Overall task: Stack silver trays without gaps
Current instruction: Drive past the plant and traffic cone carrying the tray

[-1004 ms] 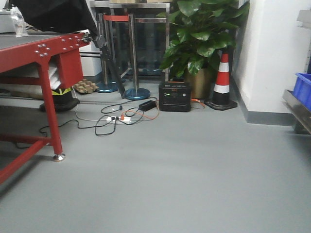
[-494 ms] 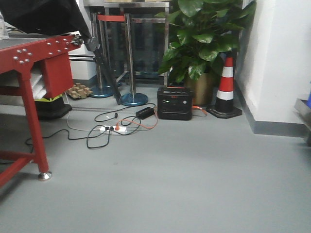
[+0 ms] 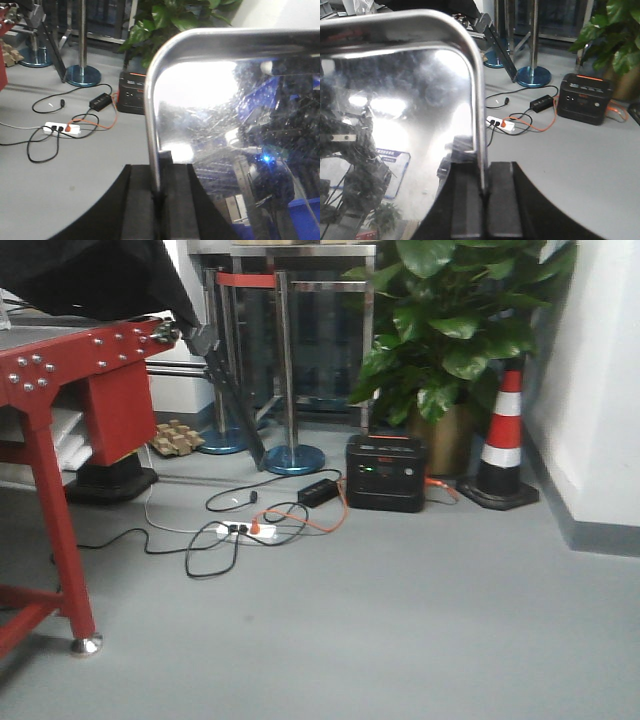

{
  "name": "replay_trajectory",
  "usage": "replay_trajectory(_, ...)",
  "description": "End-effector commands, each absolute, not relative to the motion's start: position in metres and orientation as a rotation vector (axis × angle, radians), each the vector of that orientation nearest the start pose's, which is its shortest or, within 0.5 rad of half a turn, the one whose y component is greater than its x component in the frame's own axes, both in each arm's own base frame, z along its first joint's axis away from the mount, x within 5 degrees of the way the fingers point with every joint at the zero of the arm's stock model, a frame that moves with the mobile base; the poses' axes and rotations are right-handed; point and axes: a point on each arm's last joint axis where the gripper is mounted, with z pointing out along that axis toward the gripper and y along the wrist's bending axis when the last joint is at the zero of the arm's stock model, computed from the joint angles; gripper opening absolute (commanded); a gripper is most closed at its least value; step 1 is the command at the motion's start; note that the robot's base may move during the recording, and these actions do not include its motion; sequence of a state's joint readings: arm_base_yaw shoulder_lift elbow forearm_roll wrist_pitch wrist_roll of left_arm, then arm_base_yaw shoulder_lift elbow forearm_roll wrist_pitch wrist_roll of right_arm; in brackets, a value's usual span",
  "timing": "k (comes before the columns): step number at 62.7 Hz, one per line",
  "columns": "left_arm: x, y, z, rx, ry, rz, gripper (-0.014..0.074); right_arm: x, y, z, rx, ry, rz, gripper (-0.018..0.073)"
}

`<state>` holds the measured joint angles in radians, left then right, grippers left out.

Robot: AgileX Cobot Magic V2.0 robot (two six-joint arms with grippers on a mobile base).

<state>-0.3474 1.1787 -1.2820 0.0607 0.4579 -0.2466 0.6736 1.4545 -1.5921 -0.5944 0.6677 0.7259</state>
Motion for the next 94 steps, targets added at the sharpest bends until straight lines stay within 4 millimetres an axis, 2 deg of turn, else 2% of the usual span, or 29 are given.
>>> replay_trajectory(1,0.2404,-0.0884,0.4506,0.125,1.806,-0.389,-0.0017,0.2704,0.1799,0.4686,-0.194,1.818,0.339,-0.0078)
replay_trajectory(94,0.2404,-0.0885,0.4508,0.125,1.804,-0.389,-0.0017,0.2704,0.1799,0.4686,-0.194,1.818,0.339,-0.0078)
